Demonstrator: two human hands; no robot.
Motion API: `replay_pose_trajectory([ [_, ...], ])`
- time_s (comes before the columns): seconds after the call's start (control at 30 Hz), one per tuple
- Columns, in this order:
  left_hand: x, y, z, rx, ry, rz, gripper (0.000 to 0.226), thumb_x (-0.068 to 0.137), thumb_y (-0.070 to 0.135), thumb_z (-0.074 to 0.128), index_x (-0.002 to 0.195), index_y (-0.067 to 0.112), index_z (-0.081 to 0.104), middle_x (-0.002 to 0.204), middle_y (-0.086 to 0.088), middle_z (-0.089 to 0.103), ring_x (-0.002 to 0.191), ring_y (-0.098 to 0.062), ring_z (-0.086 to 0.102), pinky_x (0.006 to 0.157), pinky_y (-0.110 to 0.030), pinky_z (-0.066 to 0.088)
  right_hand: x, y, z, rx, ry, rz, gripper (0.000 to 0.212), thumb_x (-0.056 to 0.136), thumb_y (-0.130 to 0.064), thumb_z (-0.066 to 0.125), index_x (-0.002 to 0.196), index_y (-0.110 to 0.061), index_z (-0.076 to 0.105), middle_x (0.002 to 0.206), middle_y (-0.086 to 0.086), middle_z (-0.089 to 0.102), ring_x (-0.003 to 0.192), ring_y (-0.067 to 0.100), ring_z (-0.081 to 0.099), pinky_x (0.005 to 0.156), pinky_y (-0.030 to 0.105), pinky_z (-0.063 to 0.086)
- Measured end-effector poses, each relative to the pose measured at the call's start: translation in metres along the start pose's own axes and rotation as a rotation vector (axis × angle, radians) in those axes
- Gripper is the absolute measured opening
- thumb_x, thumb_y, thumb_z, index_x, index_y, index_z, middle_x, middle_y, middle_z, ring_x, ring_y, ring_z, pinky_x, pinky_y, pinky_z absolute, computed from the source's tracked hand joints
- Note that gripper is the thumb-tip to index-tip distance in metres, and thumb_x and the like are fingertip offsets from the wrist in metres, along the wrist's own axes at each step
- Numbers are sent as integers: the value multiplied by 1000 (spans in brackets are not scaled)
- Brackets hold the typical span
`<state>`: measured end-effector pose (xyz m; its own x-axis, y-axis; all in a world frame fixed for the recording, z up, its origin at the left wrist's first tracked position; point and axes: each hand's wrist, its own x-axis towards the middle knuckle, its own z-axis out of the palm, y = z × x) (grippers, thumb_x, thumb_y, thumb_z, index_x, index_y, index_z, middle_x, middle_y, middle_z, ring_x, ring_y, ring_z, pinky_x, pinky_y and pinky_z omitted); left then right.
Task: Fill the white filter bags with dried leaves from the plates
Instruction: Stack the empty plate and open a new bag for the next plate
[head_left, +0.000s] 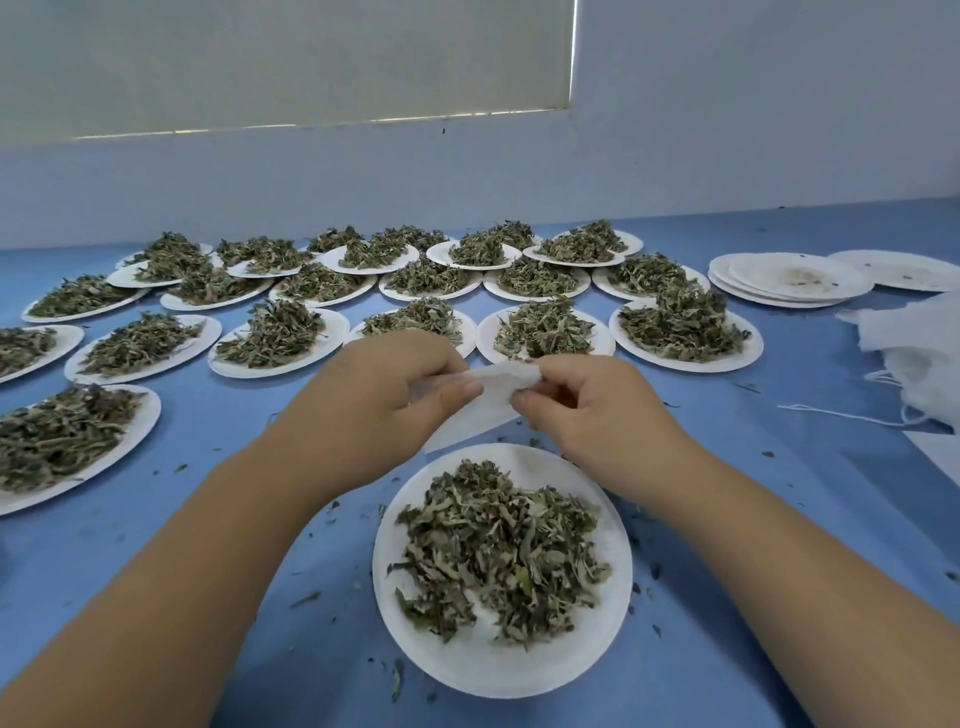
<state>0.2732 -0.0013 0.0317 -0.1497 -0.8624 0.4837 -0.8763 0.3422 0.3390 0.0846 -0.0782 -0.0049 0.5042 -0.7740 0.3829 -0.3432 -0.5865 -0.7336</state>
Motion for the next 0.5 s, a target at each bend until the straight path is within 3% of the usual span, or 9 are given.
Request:
replay_pose_trajectory([
  [0.1, -2, 2, 0, -23, -20, -34, 20, 92, 21, 62, 74, 27, 60, 67, 17, 54, 67, 12, 49, 61, -4, 35, -1, -2, -1, 21, -4, 16, 4, 89, -26, 65, 86, -28, 64, 66, -9, 59, 54, 3, 49, 54, 16, 41],
  [0.13, -3, 3, 0, -42, -19, -65, 23, 91, 17, 62, 71, 28, 60, 66, 17, 55, 65, 12, 50, 60, -4, 35, -2, -4, -1, 58, -8, 21, 8, 88, -27, 66, 94, -32, 62, 70, -7, 62, 58, 4, 54, 59, 20, 47],
  [0.2, -4, 4, 0, -88, 4, -114, 24, 87, 17, 62, 68, 31, 62, 64, 16, 58, 61, 8, 51, 58, -5, 36, -4, -8, -2, 167, -28, 22, 22, 87, -28, 68, 107, -32, 59, 74, -4, 64, 65, 14, 61, 65, 31, 53],
  [0.27, -4, 5, 1, -123, 31, -127, 23, 86, 18, 64, 66, 30, 62, 65, 17, 60, 59, 4, 51, 56, -6, 36, -6, -14, -1, 267, -45, 11, 30, 86, -31, 69, 113, -32, 56, 75, 2, 62, 66, 20, 60, 61, 33, 51],
  [0.4, -4, 10, 7, -124, 43, -96, 23, 85, 20, 70, 64, 23, 60, 62, 13, 57, 57, 5, 49, 55, -8, 34, -5, -19, 5, 280, -12, 29, 28, 86, -33, 67, 112, -31, 58, 69, -4, 52, 63, 12, 56, 60, 32, 49],
  [0.5, -5, 15, 11, -101, 56, -102, 24, 83, 22, 71, 64, 19, 58, 62, 12, 54, 62, 8, 48, 58, -7, 34, -5, -20, 7, 300, 2, 66, 23, 87, -25, 67, 108, -29, 59, 64, -8, 48, 59, 14, 53, 59, 34, 49],
])
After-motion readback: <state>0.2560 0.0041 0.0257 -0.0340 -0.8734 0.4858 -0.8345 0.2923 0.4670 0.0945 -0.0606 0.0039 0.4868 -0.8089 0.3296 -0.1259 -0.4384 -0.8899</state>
